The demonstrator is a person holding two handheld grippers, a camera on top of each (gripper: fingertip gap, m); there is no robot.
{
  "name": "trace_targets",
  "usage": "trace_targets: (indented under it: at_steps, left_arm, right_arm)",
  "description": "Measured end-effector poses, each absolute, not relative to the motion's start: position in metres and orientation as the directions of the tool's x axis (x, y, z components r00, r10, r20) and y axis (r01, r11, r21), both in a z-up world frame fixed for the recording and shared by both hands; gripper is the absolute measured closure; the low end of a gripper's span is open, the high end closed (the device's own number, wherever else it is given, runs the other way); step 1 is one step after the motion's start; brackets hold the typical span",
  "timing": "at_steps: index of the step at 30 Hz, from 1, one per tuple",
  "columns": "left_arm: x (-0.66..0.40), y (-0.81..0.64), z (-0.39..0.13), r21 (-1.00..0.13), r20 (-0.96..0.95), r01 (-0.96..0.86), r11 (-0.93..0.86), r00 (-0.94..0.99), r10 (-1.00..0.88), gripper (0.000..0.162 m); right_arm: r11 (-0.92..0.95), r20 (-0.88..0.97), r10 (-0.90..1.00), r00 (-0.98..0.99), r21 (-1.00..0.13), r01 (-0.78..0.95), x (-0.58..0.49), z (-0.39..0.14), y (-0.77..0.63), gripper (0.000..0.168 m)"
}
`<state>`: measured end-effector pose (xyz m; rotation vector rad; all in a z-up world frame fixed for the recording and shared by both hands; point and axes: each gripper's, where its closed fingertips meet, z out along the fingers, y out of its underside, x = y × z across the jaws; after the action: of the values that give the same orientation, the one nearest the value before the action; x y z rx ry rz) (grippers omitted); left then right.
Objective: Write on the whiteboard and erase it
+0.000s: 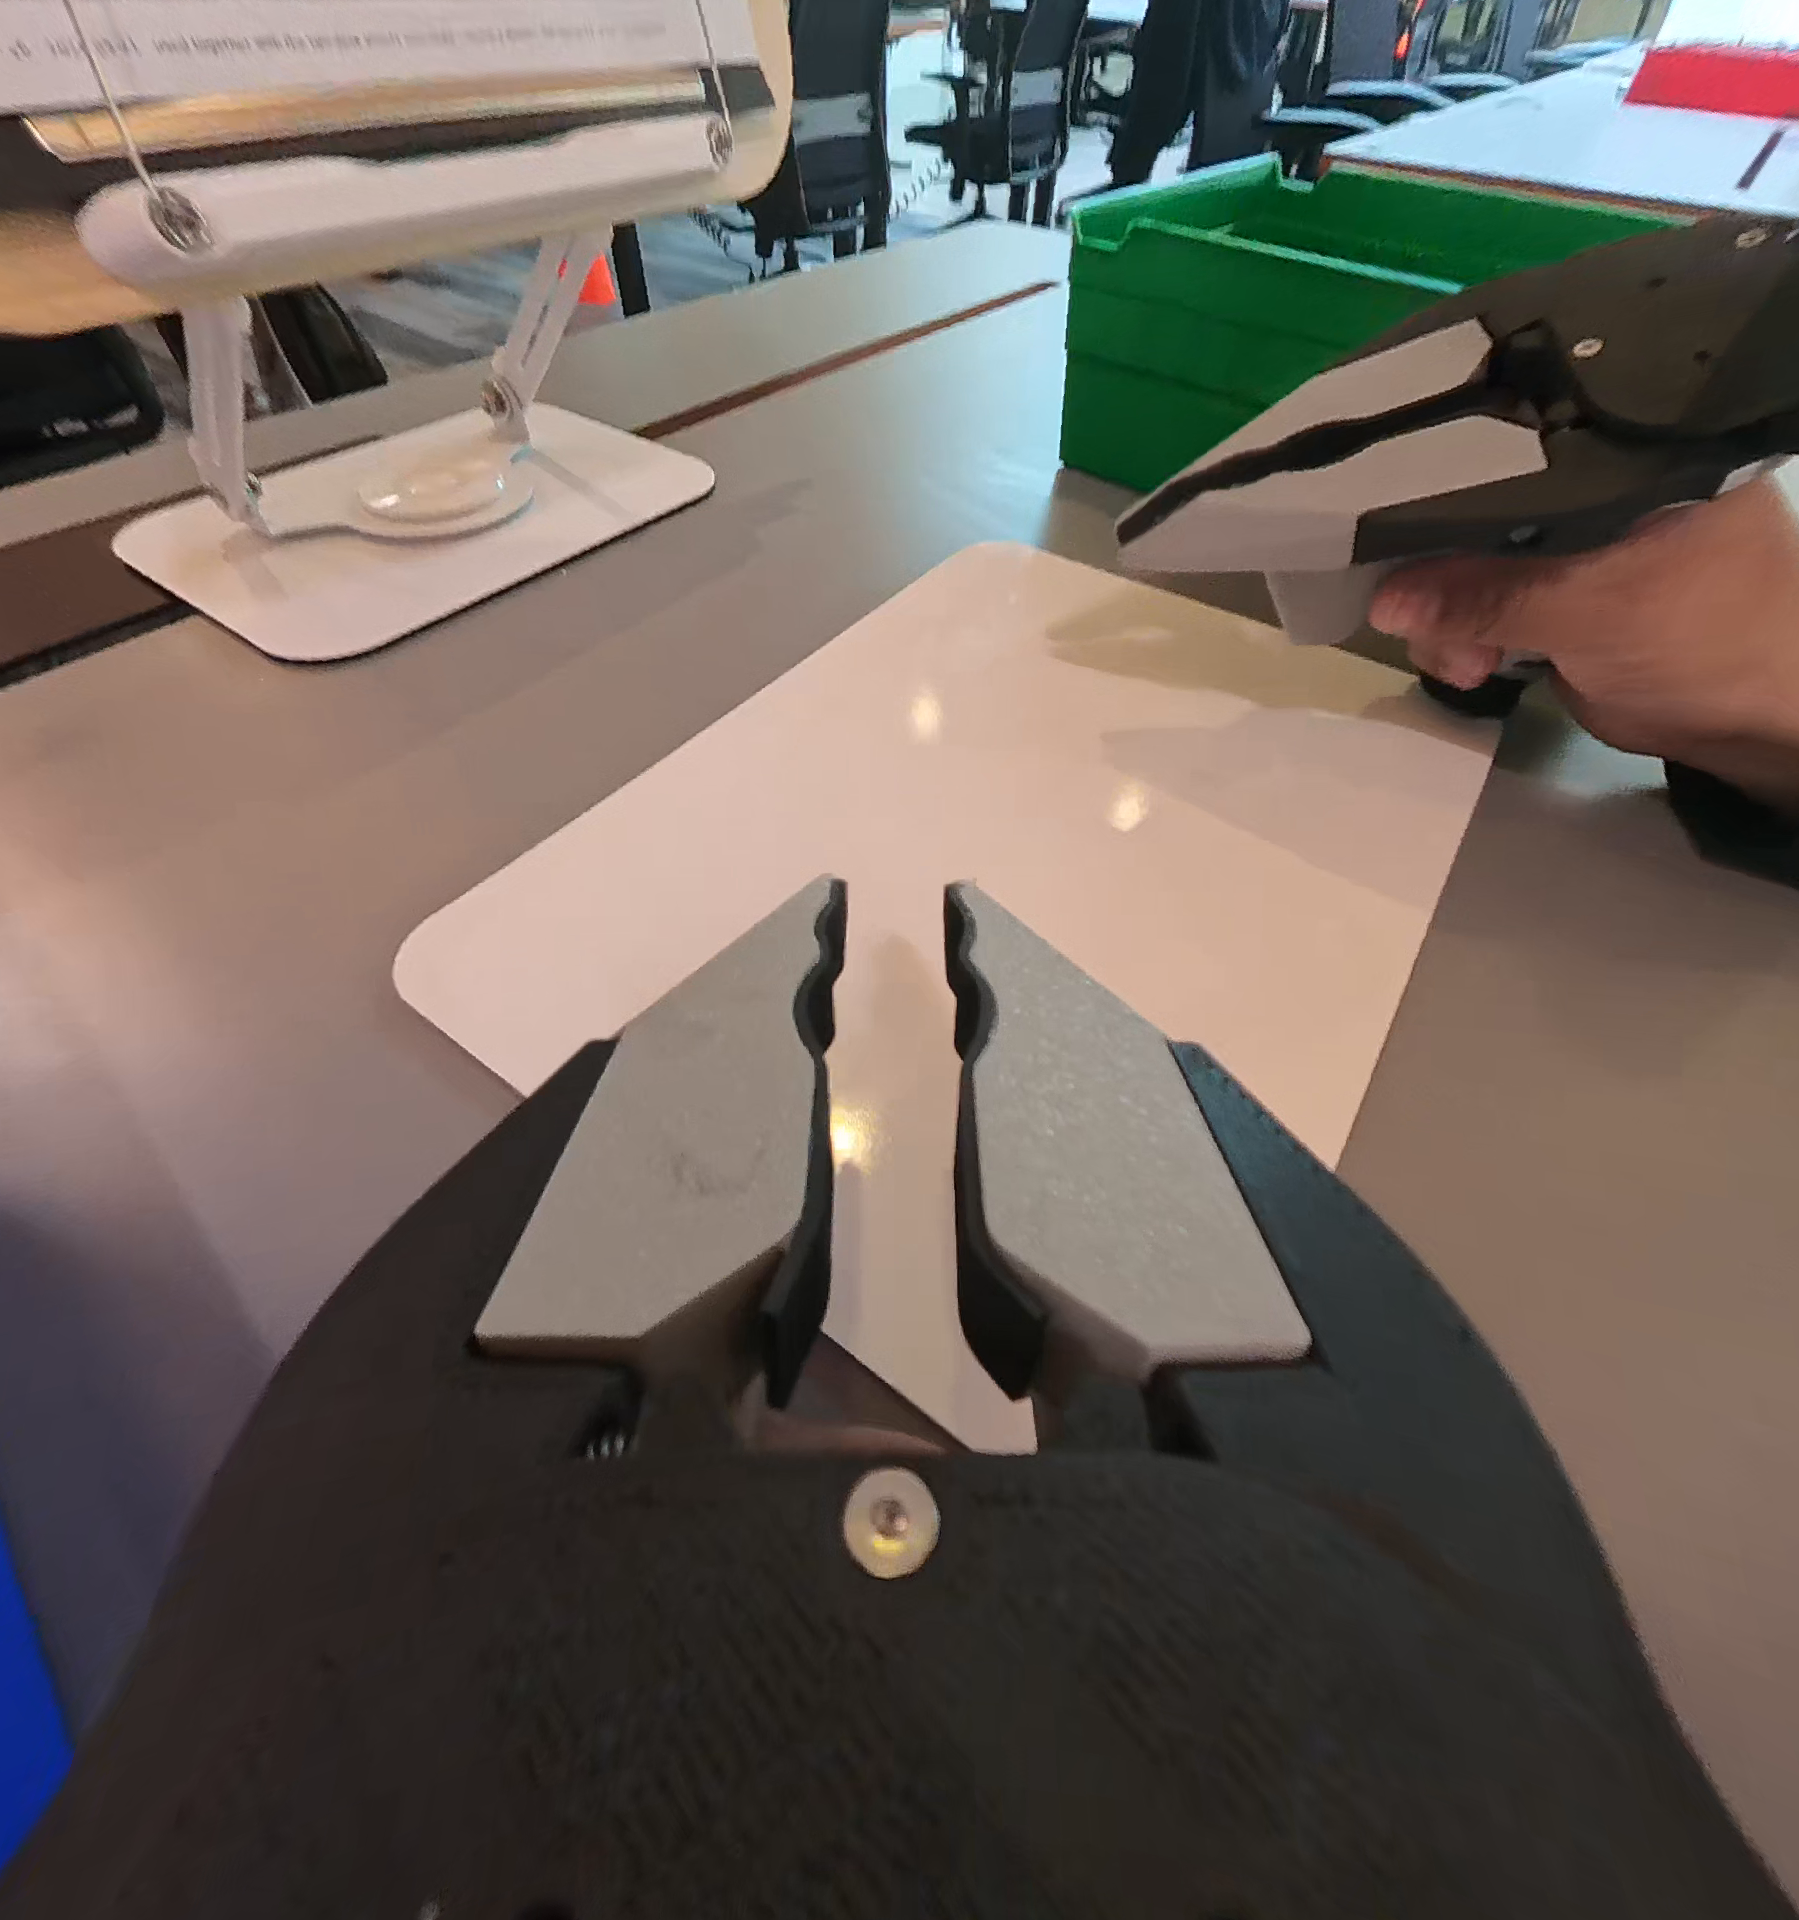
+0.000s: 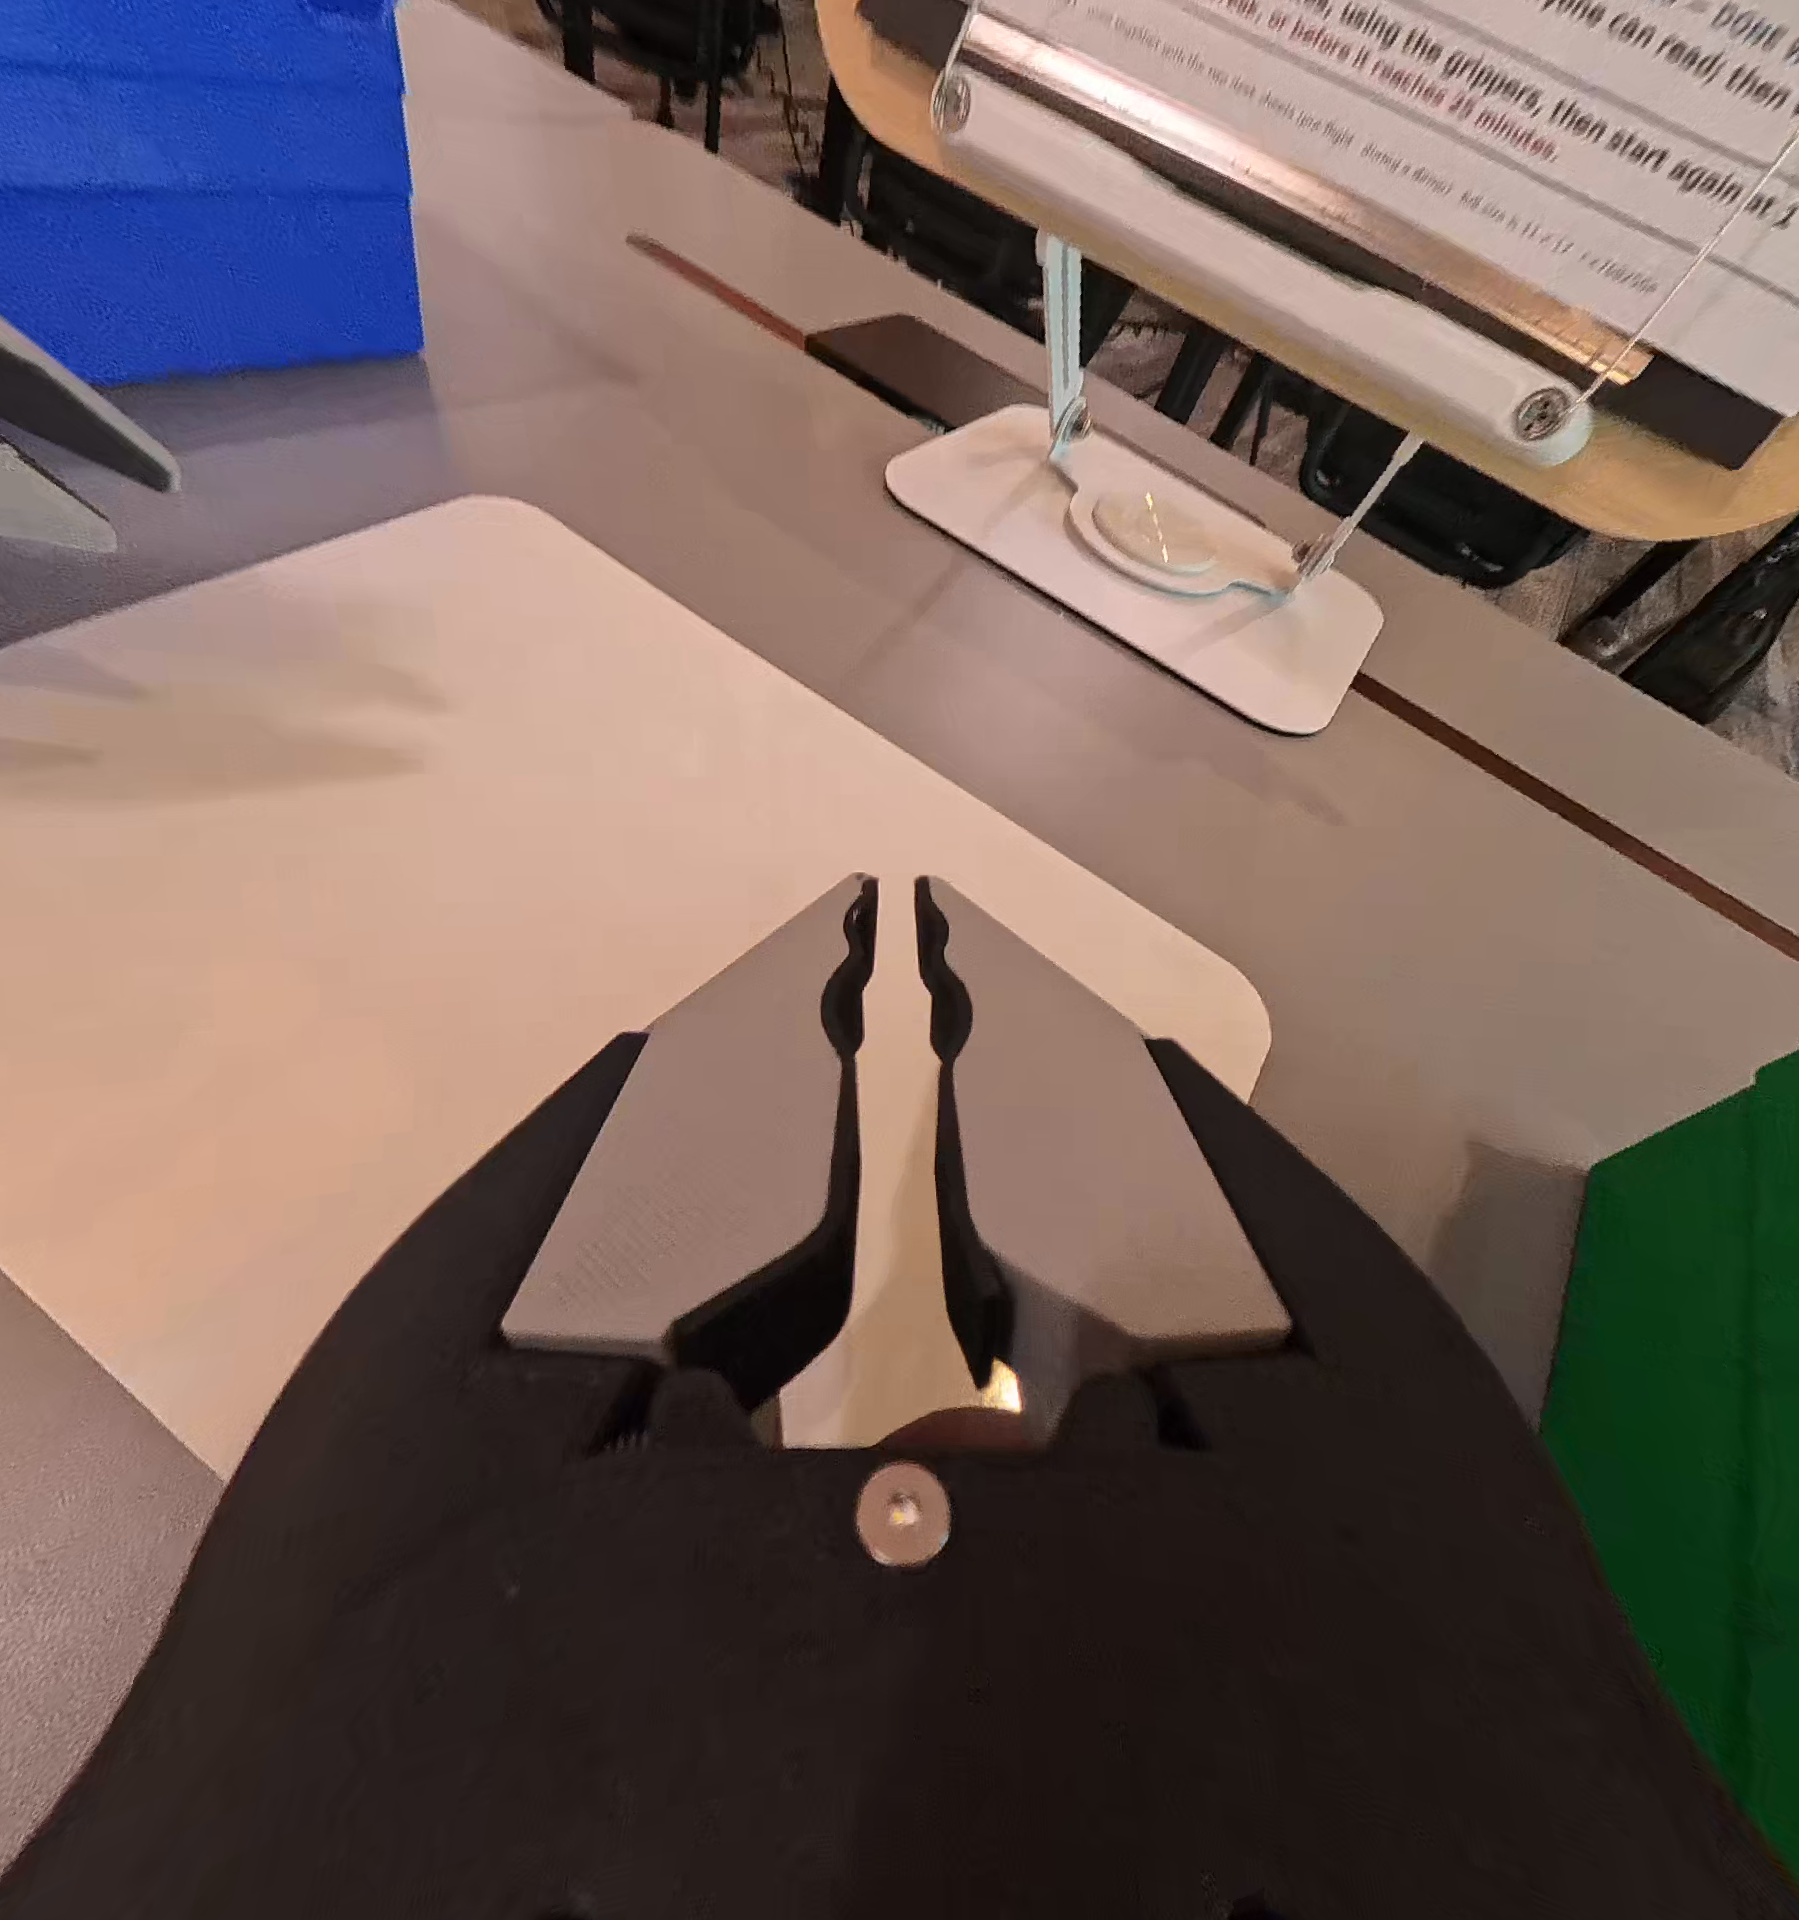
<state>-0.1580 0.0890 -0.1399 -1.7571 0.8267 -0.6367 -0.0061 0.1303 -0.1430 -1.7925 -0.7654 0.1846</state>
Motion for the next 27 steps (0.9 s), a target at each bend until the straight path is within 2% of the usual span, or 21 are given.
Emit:
trace_targets:
  at_steps: [1, 4, 9, 18, 22, 26, 27]
  left_arm:
    - [-0.159, 0.089, -0.137, -0.955, 0.029, -0.214, -0.207, 0.624, -0.781, 0.145]
    - [-0.162, 0.09, -0.131, -0.967, 0.038, -0.174, -0.188, 0.627, -0.778, 0.139]
    - [-0.166, 0.084, -0.119, -0.984, -0.007, -0.14, -0.11, 0.647, -0.762, 0.132]
    - [-0.169, 0.073, -0.119, -0.984, -0.023, -0.138, -0.109, 0.713, -0.701, 0.127]
    - [-0.169, 0.065, -0.123, -0.978, -0.04, -0.167, -0.127, 0.745, -0.666, 0.115]
    - [-0.178, 0.053, -0.129, -0.968, 0.025, -0.13, -0.213, 0.798, -0.602, 0.099]
    - [-0.183, 0.048, -0.13, -0.967, 0.034, -0.122, -0.226, 0.811, -0.584, 0.099]
  right_arm:
    - [-0.162, 0.237, 0.578, 0.781, -0.905, 0.394, -0.005, -0.141, 0.13, 0.163]
    - [-0.165, 0.229, 0.565, 0.792, -0.91, 0.381, -0.002, -0.139, 0.132, 0.141]
    - [-0.106, 0.249, 0.553, 0.795, -0.926, 0.363, 0.0, -0.129, 0.128, 0.127]
    - [-0.083, 0.261, 0.552, 0.792, -0.928, 0.364, -0.001, -0.128, 0.122, 0.118]
    - [-0.062, 0.243, 0.538, 0.807, -0.944, 0.325, 0.003, -0.121, 0.116, 0.107]
    - [-0.03, 0.242, 0.51, 0.826, -0.954, 0.299, 0.01, -0.115, 0.107, 0.095]
    - [-0.019, 0.245, 0.503, 0.829, -0.956, 0.294, 0.012, -0.113, 0.103, 0.092]
